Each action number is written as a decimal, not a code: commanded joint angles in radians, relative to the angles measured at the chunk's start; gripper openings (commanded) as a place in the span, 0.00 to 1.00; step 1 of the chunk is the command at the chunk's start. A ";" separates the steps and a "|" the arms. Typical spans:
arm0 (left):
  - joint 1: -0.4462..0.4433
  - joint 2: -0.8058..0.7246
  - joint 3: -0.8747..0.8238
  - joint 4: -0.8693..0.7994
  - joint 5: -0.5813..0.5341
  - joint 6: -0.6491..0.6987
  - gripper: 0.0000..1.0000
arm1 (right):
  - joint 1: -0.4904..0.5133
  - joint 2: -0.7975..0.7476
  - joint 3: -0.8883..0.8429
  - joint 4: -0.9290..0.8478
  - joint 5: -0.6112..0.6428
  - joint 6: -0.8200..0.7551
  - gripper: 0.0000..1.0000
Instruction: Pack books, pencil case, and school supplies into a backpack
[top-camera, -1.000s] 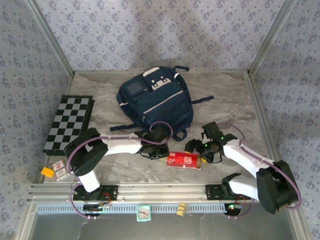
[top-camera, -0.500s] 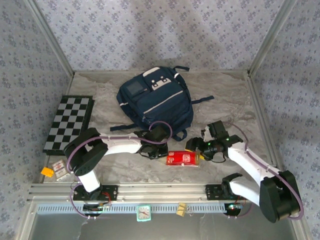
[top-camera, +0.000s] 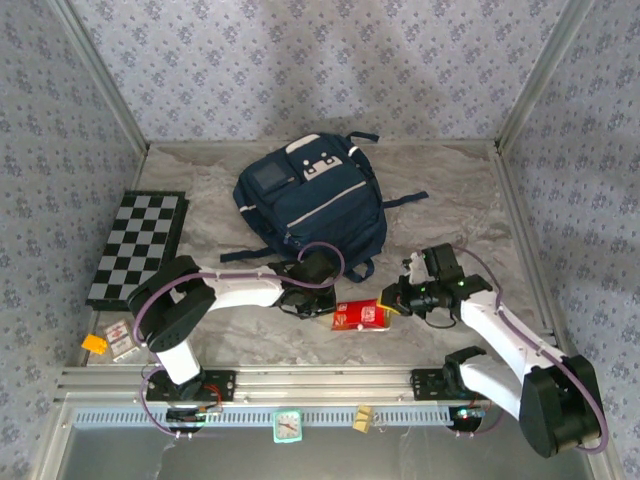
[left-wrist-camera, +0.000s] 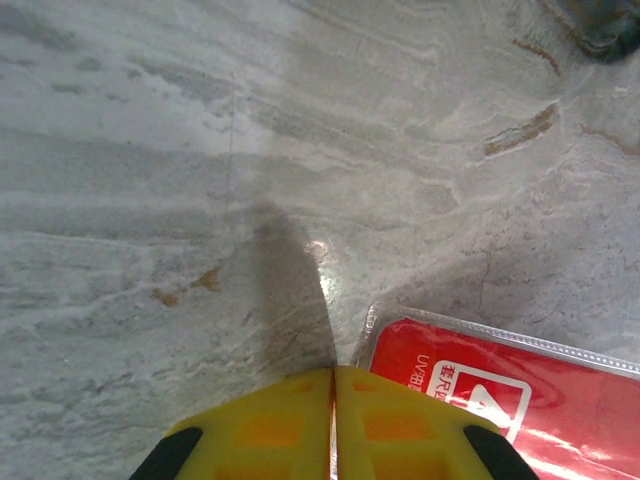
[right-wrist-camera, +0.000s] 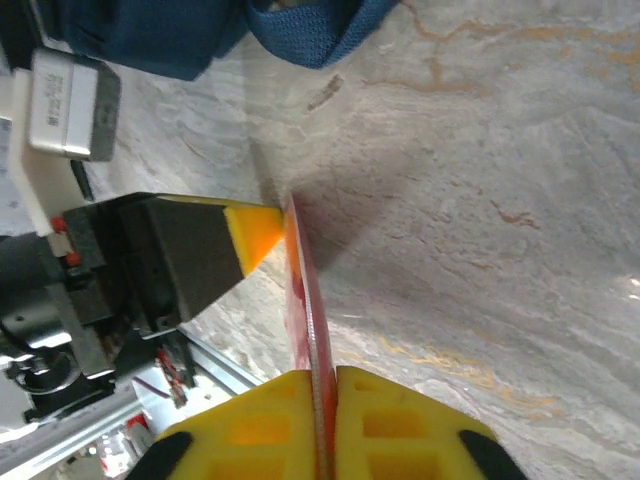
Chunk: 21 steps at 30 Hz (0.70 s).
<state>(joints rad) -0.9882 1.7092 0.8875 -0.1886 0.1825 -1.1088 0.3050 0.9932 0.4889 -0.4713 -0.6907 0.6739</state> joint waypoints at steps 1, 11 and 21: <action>0.011 -0.040 0.021 -0.066 -0.068 0.023 0.11 | -0.014 -0.028 0.009 -0.039 0.011 0.003 0.01; 0.028 -0.329 0.101 -0.281 -0.326 0.376 0.37 | -0.190 -0.189 0.233 -0.370 0.060 -0.035 0.00; 0.160 -0.308 0.280 -0.278 -0.403 0.963 0.55 | -0.334 -0.161 0.459 -0.507 0.062 -0.124 0.00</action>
<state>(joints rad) -0.8371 1.3613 1.1431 -0.4740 -0.1917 -0.3992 -0.0151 0.8219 0.9054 -0.9295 -0.6136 0.5819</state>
